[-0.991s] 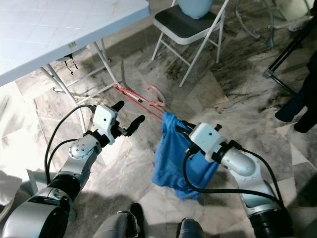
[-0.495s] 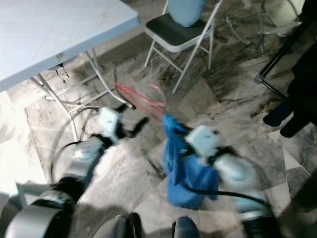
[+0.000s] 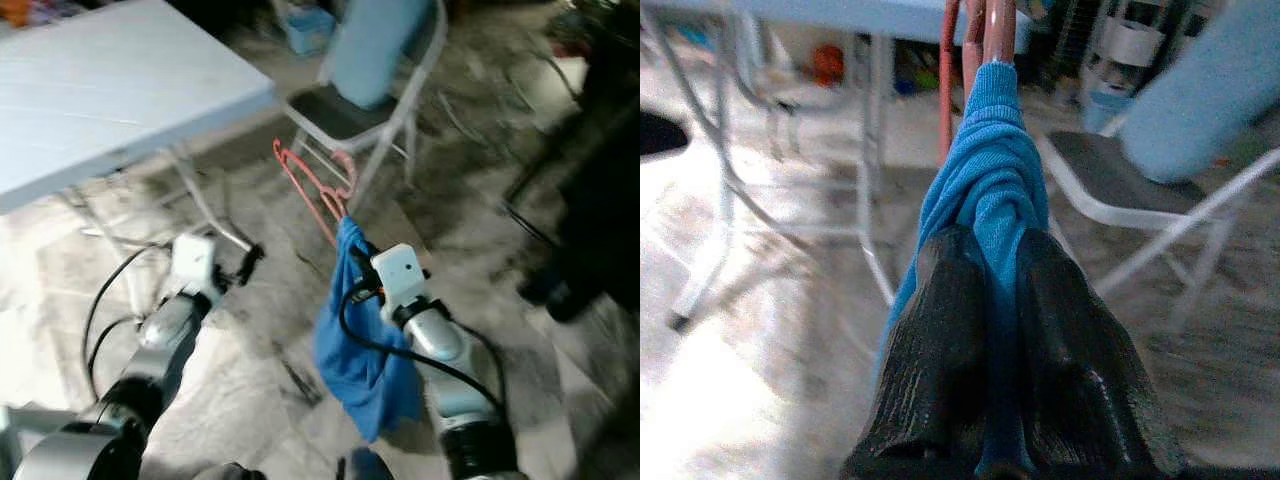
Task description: Hang hanger
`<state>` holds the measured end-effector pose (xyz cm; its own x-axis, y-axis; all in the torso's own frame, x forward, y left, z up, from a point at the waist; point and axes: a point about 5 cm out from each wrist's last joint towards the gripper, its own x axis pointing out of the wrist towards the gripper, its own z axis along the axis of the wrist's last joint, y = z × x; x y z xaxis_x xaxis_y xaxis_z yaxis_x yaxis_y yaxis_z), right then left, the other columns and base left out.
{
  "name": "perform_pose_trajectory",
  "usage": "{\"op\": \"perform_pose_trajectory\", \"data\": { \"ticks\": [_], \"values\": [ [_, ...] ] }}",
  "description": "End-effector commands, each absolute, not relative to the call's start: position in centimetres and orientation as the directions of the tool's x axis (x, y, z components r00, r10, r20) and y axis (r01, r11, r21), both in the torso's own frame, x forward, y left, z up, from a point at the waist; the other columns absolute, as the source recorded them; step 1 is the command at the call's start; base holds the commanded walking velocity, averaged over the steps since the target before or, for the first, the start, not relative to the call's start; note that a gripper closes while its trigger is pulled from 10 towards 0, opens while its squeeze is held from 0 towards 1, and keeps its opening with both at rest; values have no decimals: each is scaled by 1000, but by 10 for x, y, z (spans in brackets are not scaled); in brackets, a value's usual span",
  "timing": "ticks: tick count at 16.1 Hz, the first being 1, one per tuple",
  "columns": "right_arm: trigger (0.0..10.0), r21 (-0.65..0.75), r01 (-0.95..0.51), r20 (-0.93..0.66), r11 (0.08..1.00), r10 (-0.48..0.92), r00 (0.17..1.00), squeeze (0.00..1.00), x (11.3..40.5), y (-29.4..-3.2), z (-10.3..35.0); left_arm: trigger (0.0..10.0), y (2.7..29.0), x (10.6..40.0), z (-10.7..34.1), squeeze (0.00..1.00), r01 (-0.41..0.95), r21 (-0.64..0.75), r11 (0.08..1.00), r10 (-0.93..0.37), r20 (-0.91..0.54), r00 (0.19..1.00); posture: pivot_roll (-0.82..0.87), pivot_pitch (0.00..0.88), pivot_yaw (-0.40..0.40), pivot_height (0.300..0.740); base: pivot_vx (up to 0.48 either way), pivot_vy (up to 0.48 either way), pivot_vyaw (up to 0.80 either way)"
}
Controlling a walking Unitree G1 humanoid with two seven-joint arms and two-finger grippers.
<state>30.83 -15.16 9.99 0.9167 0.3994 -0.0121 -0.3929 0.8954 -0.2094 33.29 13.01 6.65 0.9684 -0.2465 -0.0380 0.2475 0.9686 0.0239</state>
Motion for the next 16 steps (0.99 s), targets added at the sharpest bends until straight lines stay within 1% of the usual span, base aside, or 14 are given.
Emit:
{"op": "perform_pose_trajectory", "data": {
  "ticks": [1, 2, 4, 7, 9, 10, 15, 16],
  "values": [
    [10000, -215, -374, 12, 902, 386, 923, 0, 311, -153, 103, 10000, 132, 330, 59, 0, 232, 20, 972, -230, -73, 970, -108, 0, 57, 740, 0, 0, 0],
    [10000, -235, -405, -49, 884, 405, 913, 0, 311, -149, 95, 10000, 131, 329, 58, 0, 225, 11, 974, -223, -83, 971, -112, 0, 62, 740, 0, 0, 0],
    [10000, -237, -404, -34, 884, 408, 913, 0, 312, -147, 95, 10000, 128, 330, 58, 0, 220, 16, 975, -218, -86, 972, -119, 0, 68, 740, 0, 0, 0],
    [10000, -193, -431, 9, 882, 440, 898, 0, 307, -145, 97, 10000, 120, 334, 65, 0, 261, 15, 965, -260, -54, 964, -136, 0, 80, 740, 0, 0, 0],
    [10000, -215, -460, 11, 862, 473, 881, 0, 302, -145, 97, 10000, 118, 335, 68, 0, 270, 8, 963, -269, -42, 962, -149, 0, 90, 740, 0, 0, 0],
    [10000, -219, -473, 17, 854, 488, 873, 0, 299, -146, 99, 10000, 117, 336, 70, 0, 273, 5, 962, -273, -37, 961, -158, 0, 101, 740, 266, 0, 694],
    [10000, -231, -498, 22, 836, 516, 856, 0, 295, -151, 103, 10000, 118, 339, 76, 0, 271, -2, 963, -271, -19, 962, -160, 36, 101, 740, 309, 0, 774],
    [10000, -229, -501, 25, 835, 519, 854, 0, 294, -151, 105, 10000, 119, 339, 76, 0, 267, -6, 964, -267, -16, 963, -157, 50, 99, 740, 307, 0, 0]
  ]
}}
